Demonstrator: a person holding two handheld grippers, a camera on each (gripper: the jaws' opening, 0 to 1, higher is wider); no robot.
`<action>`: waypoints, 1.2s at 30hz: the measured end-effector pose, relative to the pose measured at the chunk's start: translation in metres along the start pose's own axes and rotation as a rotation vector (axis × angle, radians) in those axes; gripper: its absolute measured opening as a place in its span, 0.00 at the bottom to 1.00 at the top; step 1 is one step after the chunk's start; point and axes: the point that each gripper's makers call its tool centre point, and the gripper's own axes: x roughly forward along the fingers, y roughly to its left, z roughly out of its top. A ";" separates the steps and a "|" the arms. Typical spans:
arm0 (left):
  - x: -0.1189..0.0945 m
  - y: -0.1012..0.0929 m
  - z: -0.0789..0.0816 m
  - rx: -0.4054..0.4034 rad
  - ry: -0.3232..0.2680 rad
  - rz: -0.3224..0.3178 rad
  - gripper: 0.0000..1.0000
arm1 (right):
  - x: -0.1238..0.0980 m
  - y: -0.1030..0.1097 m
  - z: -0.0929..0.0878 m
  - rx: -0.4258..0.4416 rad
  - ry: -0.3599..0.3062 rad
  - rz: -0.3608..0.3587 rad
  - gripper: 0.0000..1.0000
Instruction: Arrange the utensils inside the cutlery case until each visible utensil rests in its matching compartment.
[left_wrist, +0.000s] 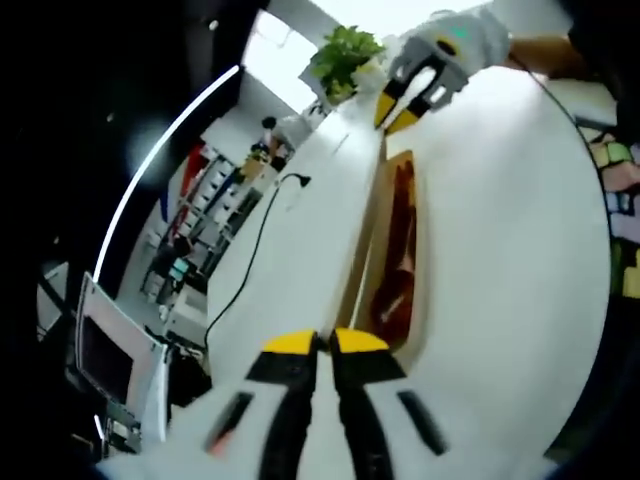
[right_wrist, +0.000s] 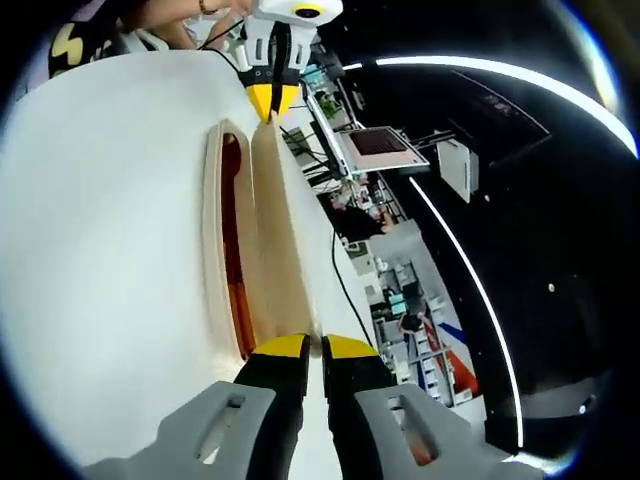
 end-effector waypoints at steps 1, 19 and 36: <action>-0.001 -0.002 0.001 0.006 0.002 0.002 0.05 | 0.000 0.000 -0.001 -0.010 0.002 -0.002 0.04; -0.010 -0.025 0.005 0.066 0.005 0.000 0.07 | -0.011 0.009 -0.006 -0.076 0.012 -0.008 0.04; -0.014 -0.042 0.004 0.145 0.011 -0.031 0.08 | -0.017 0.024 -0.008 -0.135 0.030 0.009 0.04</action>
